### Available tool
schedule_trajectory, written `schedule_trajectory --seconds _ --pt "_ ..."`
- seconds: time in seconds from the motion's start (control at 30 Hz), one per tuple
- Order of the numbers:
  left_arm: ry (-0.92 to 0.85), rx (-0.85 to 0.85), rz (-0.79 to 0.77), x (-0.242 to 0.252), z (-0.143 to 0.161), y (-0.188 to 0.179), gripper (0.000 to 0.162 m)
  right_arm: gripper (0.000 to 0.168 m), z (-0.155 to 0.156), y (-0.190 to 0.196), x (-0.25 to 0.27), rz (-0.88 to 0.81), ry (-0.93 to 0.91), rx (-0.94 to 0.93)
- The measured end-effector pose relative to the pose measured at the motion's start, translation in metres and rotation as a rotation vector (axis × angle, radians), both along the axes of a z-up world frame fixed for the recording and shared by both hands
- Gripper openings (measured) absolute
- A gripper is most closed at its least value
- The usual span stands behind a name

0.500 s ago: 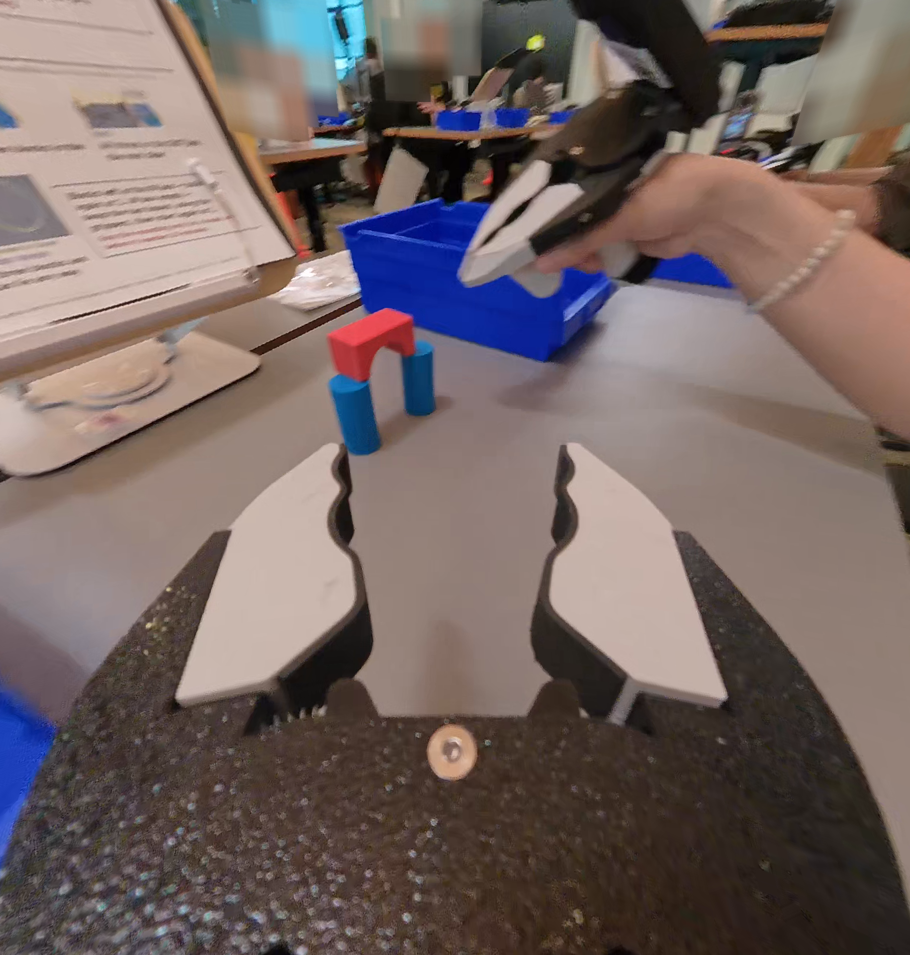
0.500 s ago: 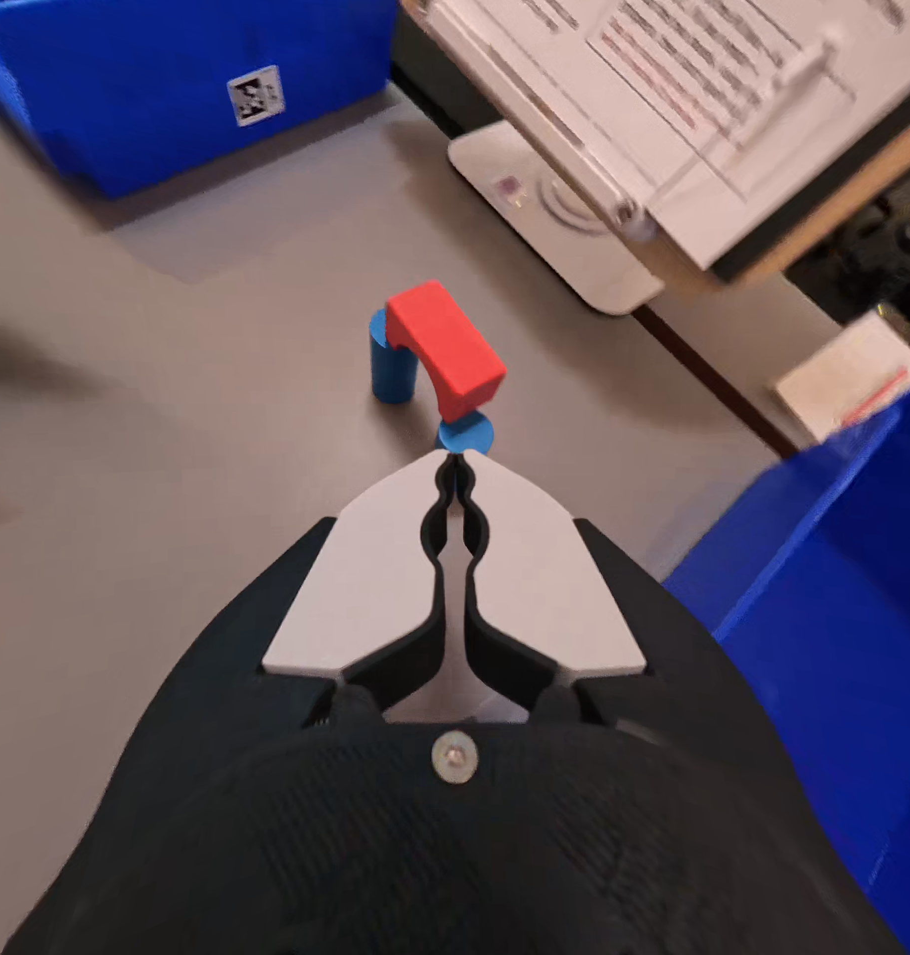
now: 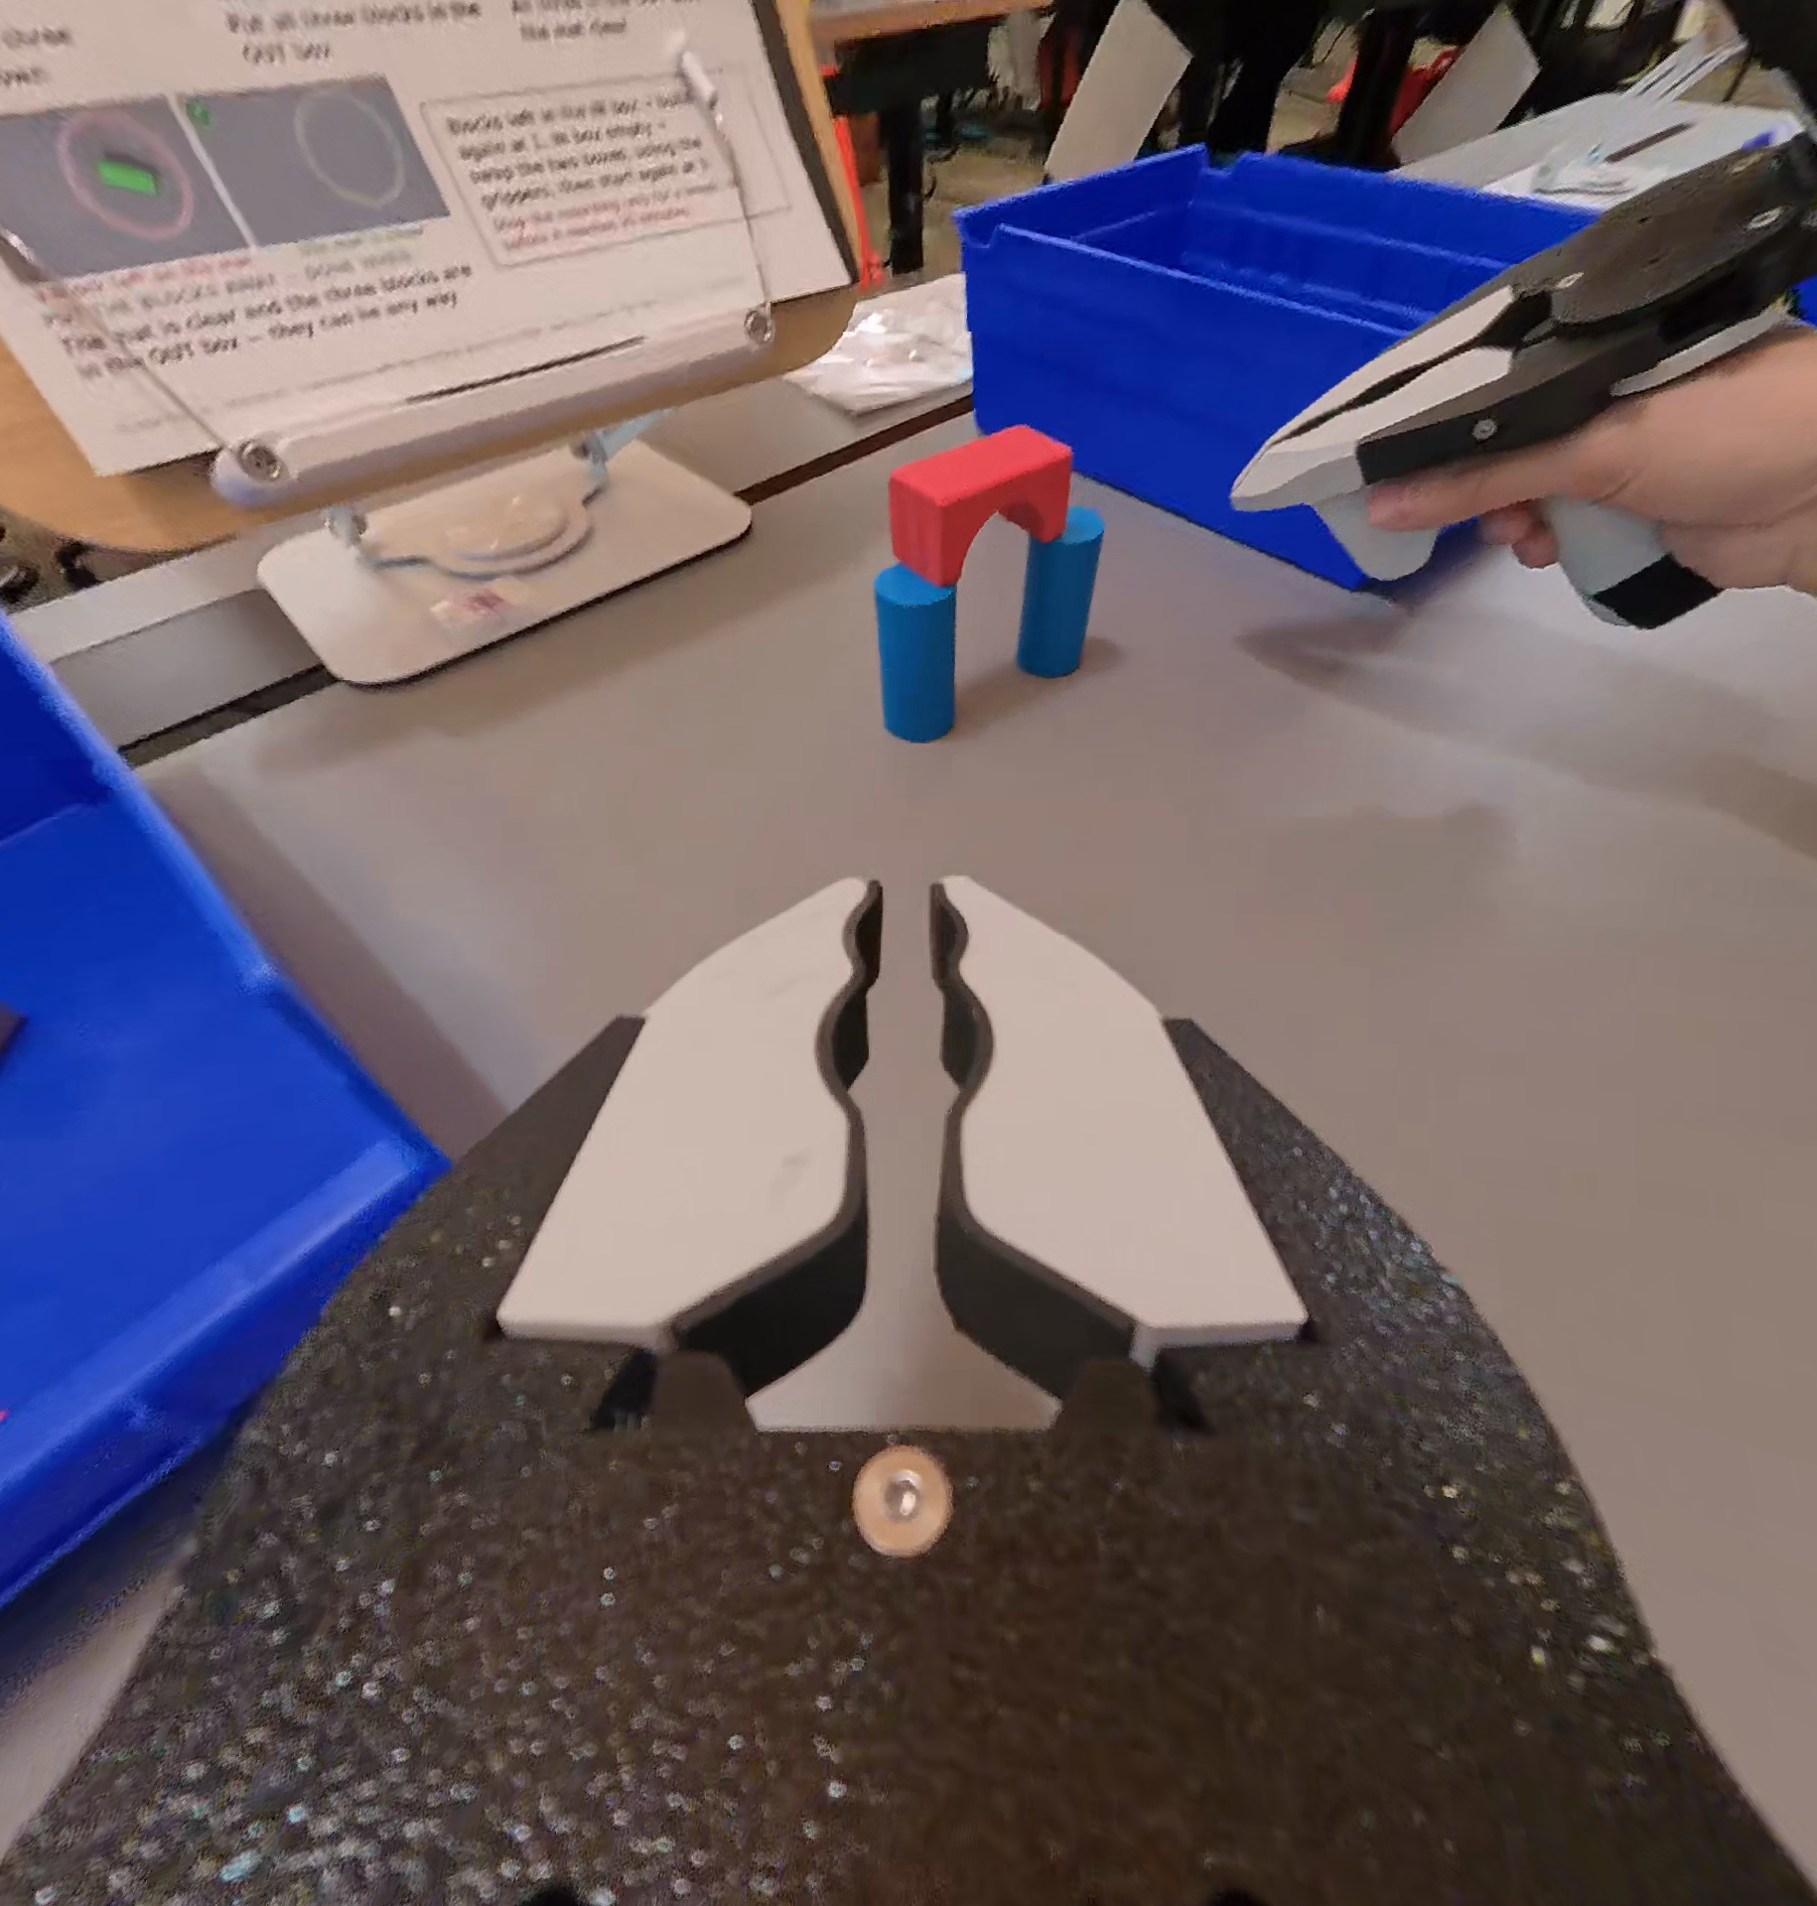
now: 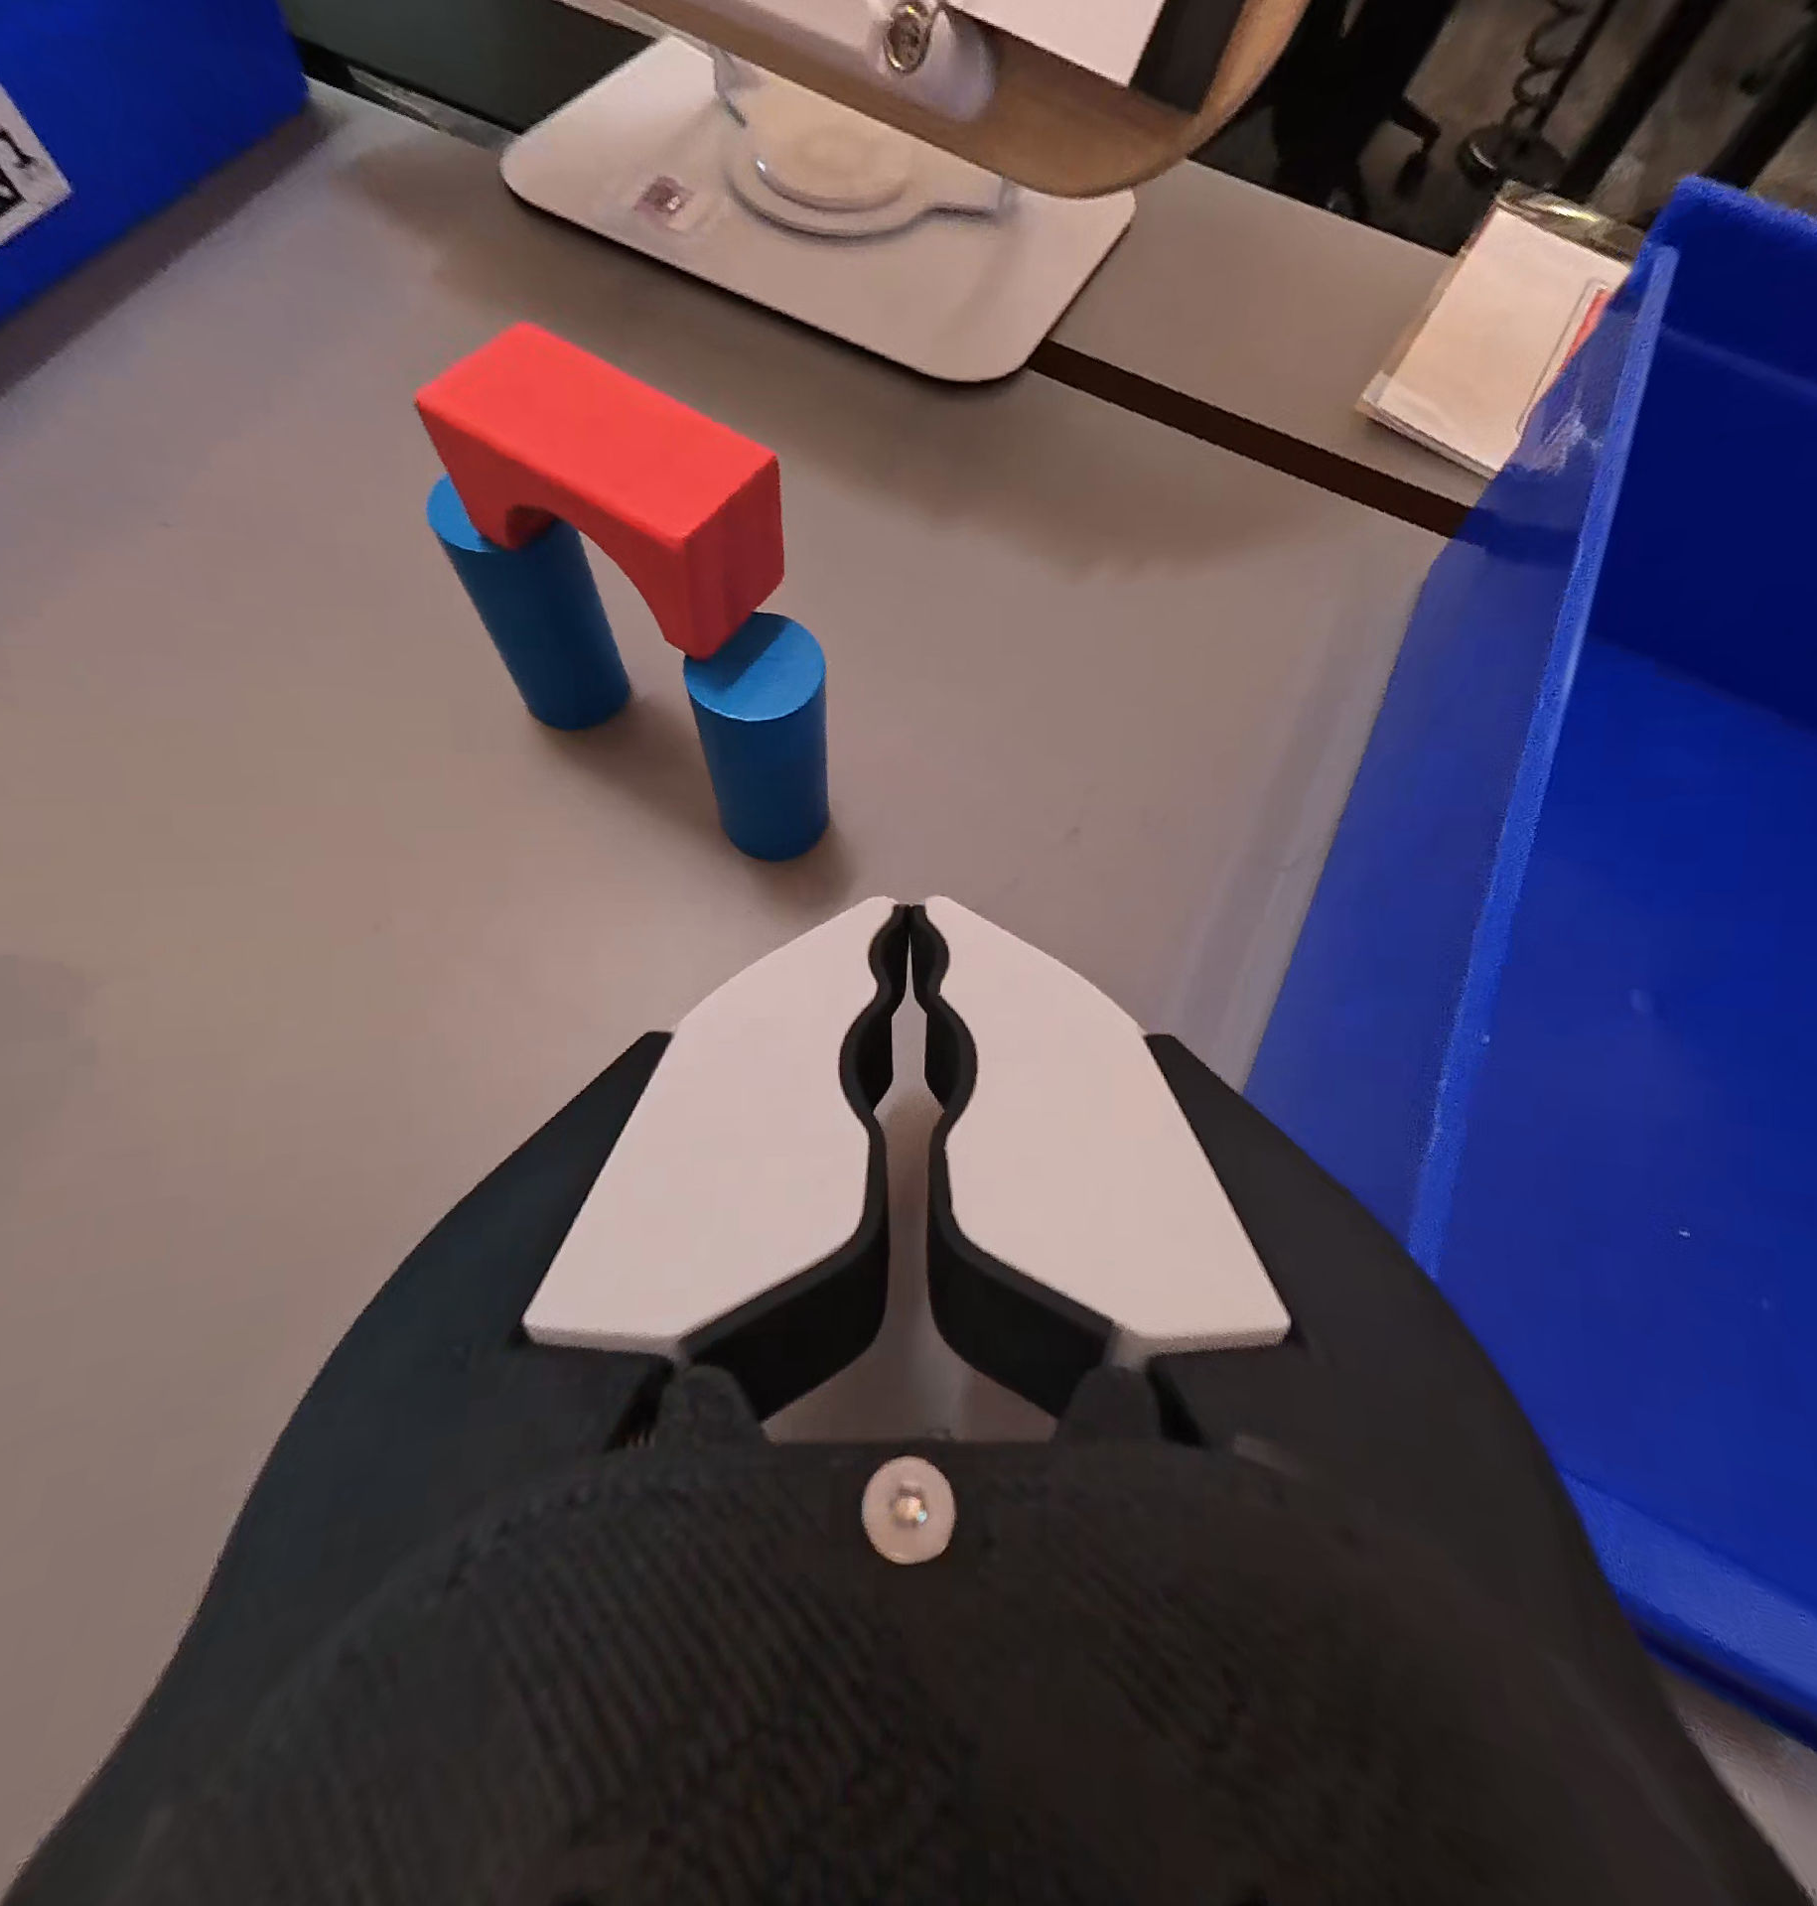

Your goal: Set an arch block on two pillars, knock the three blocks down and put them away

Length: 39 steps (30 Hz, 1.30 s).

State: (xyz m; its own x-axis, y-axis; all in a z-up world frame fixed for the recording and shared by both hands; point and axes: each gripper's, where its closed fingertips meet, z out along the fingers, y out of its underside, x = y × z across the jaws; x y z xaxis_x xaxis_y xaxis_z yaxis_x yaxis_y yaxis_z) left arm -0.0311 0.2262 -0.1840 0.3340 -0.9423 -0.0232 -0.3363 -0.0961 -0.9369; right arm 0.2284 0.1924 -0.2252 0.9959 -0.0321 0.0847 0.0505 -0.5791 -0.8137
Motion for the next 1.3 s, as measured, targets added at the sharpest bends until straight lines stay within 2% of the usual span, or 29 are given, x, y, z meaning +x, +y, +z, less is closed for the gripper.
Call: schedule_trajectory --seconds 0.03,0.2,0.47,0.63,0.73,0.8,0.9,0.97,1.03,1.2,1.3 --pt "0.007 -0.008 0.018 -0.002 -0.001 0.001 0.008 0.0 -0.002 0.002 0.0 -0.018 -0.003 -0.008" --pt "-0.026 -0.1 0.11 -0.006 -0.008 -0.002 0.006 0.0 -0.011 0.011 0.006 -0.115 -0.051 -0.052" --pt "-0.017 -0.191 0.084 -0.007 -0.03 -0.011 0.008 0.0 -0.016 0.022 0.015 -0.229 -0.073 -0.051" --pt "-0.026 -0.227 0.062 -0.005 -0.034 -0.014 0.007 0.009 -0.021 0.039 0.02 -0.328 -0.042 -0.024" --pt "-0.011 -0.231 0.053 -0.003 -0.038 -0.015 0.007 0.008 -0.025 0.056 0.016 -0.344 -0.037 -0.03" --pt "-0.008 -0.239 0.042 -0.002 -0.04 -0.017 0.007 0.003 -0.023 0.074 0.001 -0.292 -0.029 -0.027" --pt "0.001 -0.25 0.029 0.0 -0.043 -0.019 0.007 0.0 -0.007 0.106 -0.065 0.059 -0.06 0.042" --pt "0.013 -0.253 0.021 0.0 -0.046 -0.02 0.008 0.0 -0.004 0.109 -0.089 0.186 -0.16 0.03" --pt "0.017 -0.257 0.019 -0.001 -0.049 -0.02 0.008 0.0 0.001 0.108 -0.087 0.173 -0.226 0.016" --pt "0.007 -0.282 0.017 -0.003 -0.051 -0.018 0.008 0.001 0.018 0.101 -0.08 0.18 -0.184 0.033" --pt "0.005 -0.293 0.01 -0.002 -0.052 -0.019 0.008 0.02 0.022 0.094 -0.073 0.245 -0.196 0.003"
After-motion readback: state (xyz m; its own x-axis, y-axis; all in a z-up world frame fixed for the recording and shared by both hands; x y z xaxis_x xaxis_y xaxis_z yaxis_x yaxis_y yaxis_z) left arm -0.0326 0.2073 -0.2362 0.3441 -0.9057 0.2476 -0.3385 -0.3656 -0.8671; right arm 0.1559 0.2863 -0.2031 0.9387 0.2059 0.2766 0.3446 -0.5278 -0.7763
